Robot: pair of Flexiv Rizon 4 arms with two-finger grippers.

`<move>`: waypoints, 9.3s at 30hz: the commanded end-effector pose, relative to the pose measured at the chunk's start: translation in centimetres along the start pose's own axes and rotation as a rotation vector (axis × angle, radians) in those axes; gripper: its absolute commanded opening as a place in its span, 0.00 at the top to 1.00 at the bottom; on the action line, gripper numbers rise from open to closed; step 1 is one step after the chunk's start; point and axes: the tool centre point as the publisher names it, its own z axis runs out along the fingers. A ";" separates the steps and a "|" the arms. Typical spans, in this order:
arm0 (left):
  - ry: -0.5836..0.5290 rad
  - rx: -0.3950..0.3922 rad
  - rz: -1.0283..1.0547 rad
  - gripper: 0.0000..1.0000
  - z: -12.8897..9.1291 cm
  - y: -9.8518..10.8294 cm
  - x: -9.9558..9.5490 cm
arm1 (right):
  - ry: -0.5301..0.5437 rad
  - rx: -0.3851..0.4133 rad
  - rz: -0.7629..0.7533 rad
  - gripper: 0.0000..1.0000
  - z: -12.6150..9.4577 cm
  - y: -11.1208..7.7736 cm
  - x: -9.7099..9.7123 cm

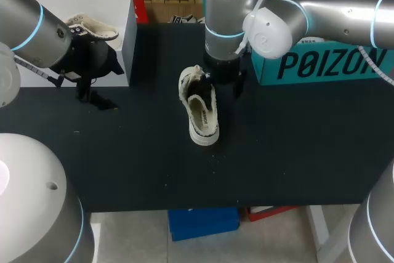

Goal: Take the shoe out of the shoebox, open the shoe tongue, remove and reinsert the insole, then place the shoe into the shoebox

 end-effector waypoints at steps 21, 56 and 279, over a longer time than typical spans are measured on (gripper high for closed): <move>-0.005 0.002 0.002 0.00 0.1 0.1 0.1 | -0.001 0.005 0.000 1.00 0.5 0.4 0.2; -0.005 0.002 0.002 0.00 0.1 0.1 0.1 | -0.177 -0.103 -0.966 1.00 -14.4 -4.6 1.8; -0.005 0.002 0.002 0.00 0.1 0.1 0.1 | -0.314 -0.407 -0.796 0.00 -17.5 10.3 -29.0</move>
